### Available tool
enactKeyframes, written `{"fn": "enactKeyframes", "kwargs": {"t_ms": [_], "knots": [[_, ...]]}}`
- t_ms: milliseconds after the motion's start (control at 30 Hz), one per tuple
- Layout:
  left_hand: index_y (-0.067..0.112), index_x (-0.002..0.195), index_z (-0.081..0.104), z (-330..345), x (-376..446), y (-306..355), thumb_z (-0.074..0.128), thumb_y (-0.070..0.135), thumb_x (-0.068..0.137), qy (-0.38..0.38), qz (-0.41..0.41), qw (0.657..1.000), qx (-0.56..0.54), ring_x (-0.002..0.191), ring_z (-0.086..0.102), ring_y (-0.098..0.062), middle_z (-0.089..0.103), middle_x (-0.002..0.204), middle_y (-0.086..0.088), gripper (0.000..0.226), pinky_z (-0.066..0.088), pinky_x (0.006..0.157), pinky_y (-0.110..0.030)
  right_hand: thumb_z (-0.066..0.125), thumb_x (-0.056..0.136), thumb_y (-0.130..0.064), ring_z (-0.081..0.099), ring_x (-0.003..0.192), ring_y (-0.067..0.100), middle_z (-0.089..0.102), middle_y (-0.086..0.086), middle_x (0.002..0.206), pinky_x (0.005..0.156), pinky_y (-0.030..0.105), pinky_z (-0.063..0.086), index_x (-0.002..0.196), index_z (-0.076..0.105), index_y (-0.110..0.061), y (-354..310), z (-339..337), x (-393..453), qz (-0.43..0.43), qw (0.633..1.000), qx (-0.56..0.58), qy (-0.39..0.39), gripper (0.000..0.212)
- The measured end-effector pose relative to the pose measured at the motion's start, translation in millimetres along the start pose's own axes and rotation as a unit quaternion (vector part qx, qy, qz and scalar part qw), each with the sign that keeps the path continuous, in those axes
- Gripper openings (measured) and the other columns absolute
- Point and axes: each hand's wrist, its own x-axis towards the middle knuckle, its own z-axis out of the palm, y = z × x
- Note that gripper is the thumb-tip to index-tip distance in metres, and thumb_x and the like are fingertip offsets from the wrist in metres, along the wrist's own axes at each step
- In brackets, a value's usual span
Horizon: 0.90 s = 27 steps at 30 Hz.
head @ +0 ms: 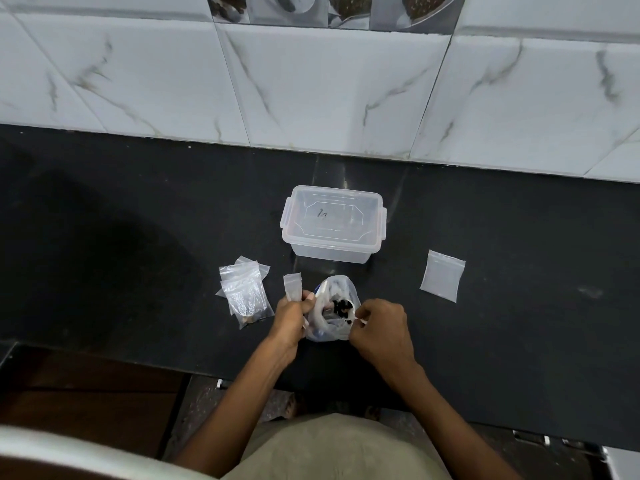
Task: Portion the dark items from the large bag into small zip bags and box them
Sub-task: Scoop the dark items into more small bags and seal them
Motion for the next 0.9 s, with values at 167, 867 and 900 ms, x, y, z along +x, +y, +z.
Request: {"fn": "enactKeyframes", "kwargs": {"t_ms": [167, 867, 900], "knots": [[0.009, 0.092, 0.062, -3, 1, -1, 0.053, -0.002, 0.096, 0.015, 0.016, 1.0, 0.006, 0.096, 0.072, -0.034, 0.073, 0.098, -0.025, 0.015, 0.059, 0.088, -0.047, 0.075, 0.073, -0.002, 0.069, 0.056, 0.009, 0.072, -0.002, 0.063, 0.059, 0.024, 0.059, 0.072, 0.079, -0.015, 6, -3, 5, 0.124, 0.982, 0.141, -0.011, 0.014], [0.011, 0.077, 0.059, 5, -6, 2, 0.055, -0.001, 0.096, 0.053, 0.063, 0.994, 0.078, 0.068, 0.061, -0.015, 0.064, 0.071, -0.005, 0.024, 0.05, 0.064, -0.025, 0.074, 0.073, -0.001, 0.069, 0.055, 0.011, 0.072, 0.0, 0.061, 0.058, 0.023, 0.059, 0.071, 0.079, -0.014, 7, 0, 7, 0.132, 0.977, 0.167, 0.003, 0.014], [0.011, 0.077, 0.059, 4, -6, 3, 0.054, -0.001, 0.097, 0.051, 0.062, 0.994, 0.078, 0.068, 0.062, -0.014, 0.064, 0.071, -0.004, 0.024, 0.05, 0.064, -0.025, 0.075, 0.076, -0.001, 0.068, 0.054, 0.014, 0.073, 0.004, 0.062, 0.056, 0.026, 0.059, 0.071, 0.078, -0.014, 10, -1, 8, 0.173, 0.962, 0.212, -0.005, 0.014]]}}
